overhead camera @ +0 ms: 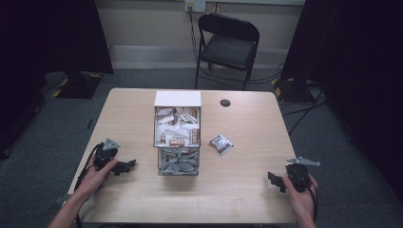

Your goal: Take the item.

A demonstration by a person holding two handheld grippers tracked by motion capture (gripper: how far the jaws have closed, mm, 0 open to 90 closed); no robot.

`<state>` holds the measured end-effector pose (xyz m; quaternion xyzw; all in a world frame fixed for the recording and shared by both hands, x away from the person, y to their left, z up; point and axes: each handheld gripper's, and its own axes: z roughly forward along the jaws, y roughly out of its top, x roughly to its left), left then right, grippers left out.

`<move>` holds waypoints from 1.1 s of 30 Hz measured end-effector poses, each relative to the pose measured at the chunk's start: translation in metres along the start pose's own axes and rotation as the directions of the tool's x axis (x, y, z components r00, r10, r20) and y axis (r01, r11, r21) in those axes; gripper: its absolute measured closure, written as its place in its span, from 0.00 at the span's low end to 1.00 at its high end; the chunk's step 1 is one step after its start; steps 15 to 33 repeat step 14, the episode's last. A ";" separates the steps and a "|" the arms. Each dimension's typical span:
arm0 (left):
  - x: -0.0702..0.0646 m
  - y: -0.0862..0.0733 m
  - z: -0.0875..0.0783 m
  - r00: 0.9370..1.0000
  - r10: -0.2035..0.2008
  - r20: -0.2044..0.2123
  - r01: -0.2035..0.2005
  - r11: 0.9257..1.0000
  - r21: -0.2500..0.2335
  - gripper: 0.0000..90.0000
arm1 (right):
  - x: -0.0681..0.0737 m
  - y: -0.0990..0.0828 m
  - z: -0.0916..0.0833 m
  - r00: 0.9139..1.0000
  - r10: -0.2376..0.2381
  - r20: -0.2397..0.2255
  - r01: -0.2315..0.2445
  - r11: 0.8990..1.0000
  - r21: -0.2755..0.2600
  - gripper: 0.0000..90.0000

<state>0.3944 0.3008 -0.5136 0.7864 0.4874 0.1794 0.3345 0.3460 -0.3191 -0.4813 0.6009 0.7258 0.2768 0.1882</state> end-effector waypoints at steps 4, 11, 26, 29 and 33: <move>0.000 0.000 0.000 1.000 0.000 0.000 0.000 1.000 0.000 0.00 | -0.001 -0.004 0.005 1.000 0.000 0.018 0.000 1.000 0.006 0.16; 0.000 0.000 0.000 1.000 0.000 0.000 0.000 1.000 0.000 0.00 | 0.006 -0.009 0.011 0.997 -0.025 0.080 0.029 0.998 -0.051 0.13; 0.000 0.000 0.000 1.000 0.000 0.001 0.000 1.000 0.000 0.00 | 0.007 -0.012 0.014 0.996 -0.018 0.086 0.026 0.995 -0.092 0.12; 0.000 0.000 0.000 1.000 0.000 0.001 0.000 1.000 0.000 0.00 | 0.007 -0.012 0.014 0.996 -0.018 0.086 0.026 0.995 -0.092 0.12; 0.000 0.000 0.000 1.000 0.000 0.001 0.000 1.000 0.000 0.00 | 0.007 -0.012 0.014 0.996 -0.018 0.086 0.026 0.995 -0.092 0.12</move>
